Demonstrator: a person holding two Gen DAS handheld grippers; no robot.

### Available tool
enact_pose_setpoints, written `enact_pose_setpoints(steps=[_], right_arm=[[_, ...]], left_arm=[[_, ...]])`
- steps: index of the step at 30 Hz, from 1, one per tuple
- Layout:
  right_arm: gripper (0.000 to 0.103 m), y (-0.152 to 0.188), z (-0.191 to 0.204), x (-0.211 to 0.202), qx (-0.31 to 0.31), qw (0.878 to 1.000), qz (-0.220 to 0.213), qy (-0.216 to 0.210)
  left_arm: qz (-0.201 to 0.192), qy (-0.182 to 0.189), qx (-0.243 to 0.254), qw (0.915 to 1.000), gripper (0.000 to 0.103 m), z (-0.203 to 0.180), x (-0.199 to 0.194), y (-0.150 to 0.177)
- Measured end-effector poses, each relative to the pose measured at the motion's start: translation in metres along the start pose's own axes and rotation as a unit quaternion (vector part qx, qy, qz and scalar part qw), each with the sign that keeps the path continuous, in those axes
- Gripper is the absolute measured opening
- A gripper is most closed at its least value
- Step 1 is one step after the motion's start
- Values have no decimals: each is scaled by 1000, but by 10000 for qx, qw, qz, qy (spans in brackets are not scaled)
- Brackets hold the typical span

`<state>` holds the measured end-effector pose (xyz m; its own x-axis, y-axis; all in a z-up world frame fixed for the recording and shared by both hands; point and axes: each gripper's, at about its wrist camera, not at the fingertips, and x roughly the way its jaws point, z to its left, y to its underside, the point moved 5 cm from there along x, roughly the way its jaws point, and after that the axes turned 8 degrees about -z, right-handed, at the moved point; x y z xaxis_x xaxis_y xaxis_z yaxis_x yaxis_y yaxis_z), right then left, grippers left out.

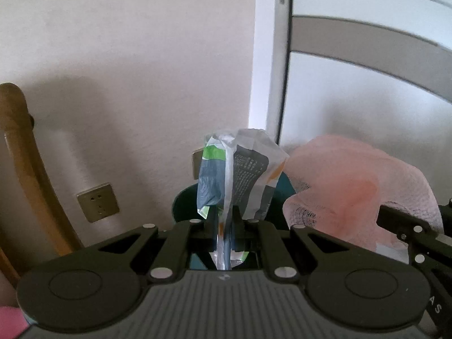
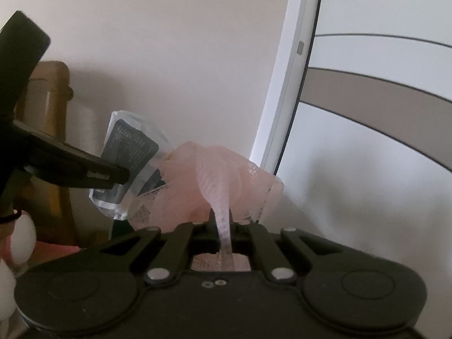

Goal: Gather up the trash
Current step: 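Lift the wrapper in the left tool while the right tool lifts the pink mesh bag toward the bin, then open the left tool over the teal bin while the right tool releases the mesh bag into it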

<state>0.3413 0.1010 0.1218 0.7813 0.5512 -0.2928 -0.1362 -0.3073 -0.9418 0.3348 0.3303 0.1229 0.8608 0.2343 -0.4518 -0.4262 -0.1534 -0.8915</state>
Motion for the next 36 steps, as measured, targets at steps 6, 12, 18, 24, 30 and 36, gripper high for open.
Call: enact_pose_setpoints(steps=[6,12,18,24,30,36], right_arm=[[0,12,3,38,34,9997,251,-14],[0,26,9,69,61,9986,512,-99],[2,39,15,85,23,9974,698,-151],[10,44,18,92,-67,9960,862,-230],[23,40,15,102,-68,9957,904,-200],[30,35,14,103,-87,9959,884,-197]], left_arm=[[417,-149,136,9989,8,-1,38,13],[777,-253,310,9962,8,-2,67,29],[1096,-245,663,9915,8,-10,89,41],[1431,-279,859,9856,8,-16,100,52],[1651,-271,871,9820,11,-15,107,59],[1594,-325,981,9818,23,-17,103,62]])
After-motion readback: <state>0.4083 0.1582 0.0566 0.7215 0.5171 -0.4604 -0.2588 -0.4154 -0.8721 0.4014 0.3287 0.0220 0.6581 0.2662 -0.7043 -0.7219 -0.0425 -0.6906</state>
